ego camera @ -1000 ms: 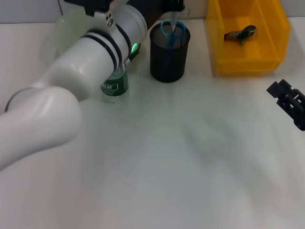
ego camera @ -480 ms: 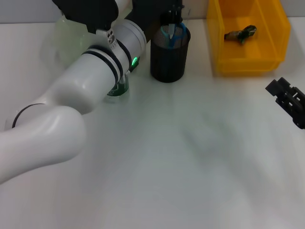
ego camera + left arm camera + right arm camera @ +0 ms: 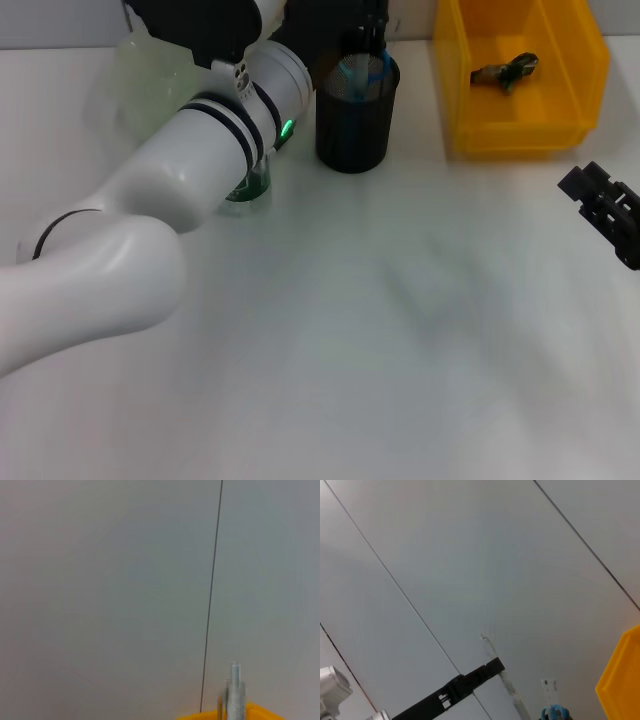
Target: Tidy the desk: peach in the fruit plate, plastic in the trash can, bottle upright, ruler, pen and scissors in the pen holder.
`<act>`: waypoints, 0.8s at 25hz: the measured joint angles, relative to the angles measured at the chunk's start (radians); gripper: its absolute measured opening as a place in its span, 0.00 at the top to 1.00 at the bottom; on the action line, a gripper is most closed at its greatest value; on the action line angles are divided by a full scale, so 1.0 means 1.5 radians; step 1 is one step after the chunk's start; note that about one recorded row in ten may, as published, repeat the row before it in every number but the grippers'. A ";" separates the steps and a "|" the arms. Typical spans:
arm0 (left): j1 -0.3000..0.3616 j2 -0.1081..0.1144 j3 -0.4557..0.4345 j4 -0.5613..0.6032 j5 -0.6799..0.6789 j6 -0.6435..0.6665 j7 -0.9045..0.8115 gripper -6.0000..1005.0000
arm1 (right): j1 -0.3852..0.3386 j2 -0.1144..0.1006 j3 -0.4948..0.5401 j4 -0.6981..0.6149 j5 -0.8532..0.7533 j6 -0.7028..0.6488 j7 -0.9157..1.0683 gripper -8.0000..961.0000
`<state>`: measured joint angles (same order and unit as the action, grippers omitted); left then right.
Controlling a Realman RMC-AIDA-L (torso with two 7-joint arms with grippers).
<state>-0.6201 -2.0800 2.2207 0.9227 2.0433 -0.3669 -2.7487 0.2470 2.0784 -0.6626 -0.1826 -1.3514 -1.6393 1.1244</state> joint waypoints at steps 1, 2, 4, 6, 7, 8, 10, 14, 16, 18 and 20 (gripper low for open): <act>0.000 0.000 0.004 0.000 0.000 -0.001 0.001 0.79 | -0.001 0.000 0.000 0.000 0.000 0.000 0.000 0.41; 0.000 0.000 0.004 0.000 0.000 -0.001 0.001 0.76 | -0.001 0.000 0.000 0.000 0.000 0.000 0.000 0.41; 0.001 0.000 0.007 -0.001 0.000 -0.003 0.002 0.68 | -0.002 0.000 0.000 0.000 0.000 0.000 0.000 0.41; 0.003 0.000 0.009 0.001 0.003 -0.007 0.005 0.61 | -0.002 0.000 0.000 0.000 0.000 0.000 0.000 0.41; 0.003 0.000 0.009 0.001 0.003 -0.007 0.005 0.58 | -0.002 0.000 0.000 0.000 0.000 0.000 0.000 0.41; 0.004 0.000 0.010 0.003 0.005 -0.008 0.005 0.56 | -0.003 0.000 0.000 0.000 0.000 0.000 0.000 0.41; 0.011 0.000 0.016 0.012 0.008 -0.020 0.005 0.51 | -0.003 0.000 0.000 0.000 0.000 0.000 0.000 0.41; 0.069 0.006 0.027 0.082 0.048 -0.045 0.003 0.42 | -0.006 0.000 0.001 -0.002 0.000 -0.004 -0.004 0.41; 0.107 0.010 0.024 0.132 0.095 -0.030 0.001 0.37 | -0.007 -0.002 0.001 -0.006 0.000 -0.008 -0.004 0.41; 0.129 0.012 0.020 0.163 0.118 -0.015 0.000 0.37 | -0.011 -0.004 0.001 -0.016 0.000 -0.017 -0.004 0.41; 0.171 0.019 0.005 0.226 0.147 0.034 0.000 0.37 | -0.013 -0.004 0.001 -0.021 0.000 -0.022 -0.004 0.41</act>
<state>-0.3636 -2.0511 2.2281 1.2613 2.2644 -0.3162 -2.7492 0.2273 2.0723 -0.6611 -0.2142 -1.3514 -1.6730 1.1181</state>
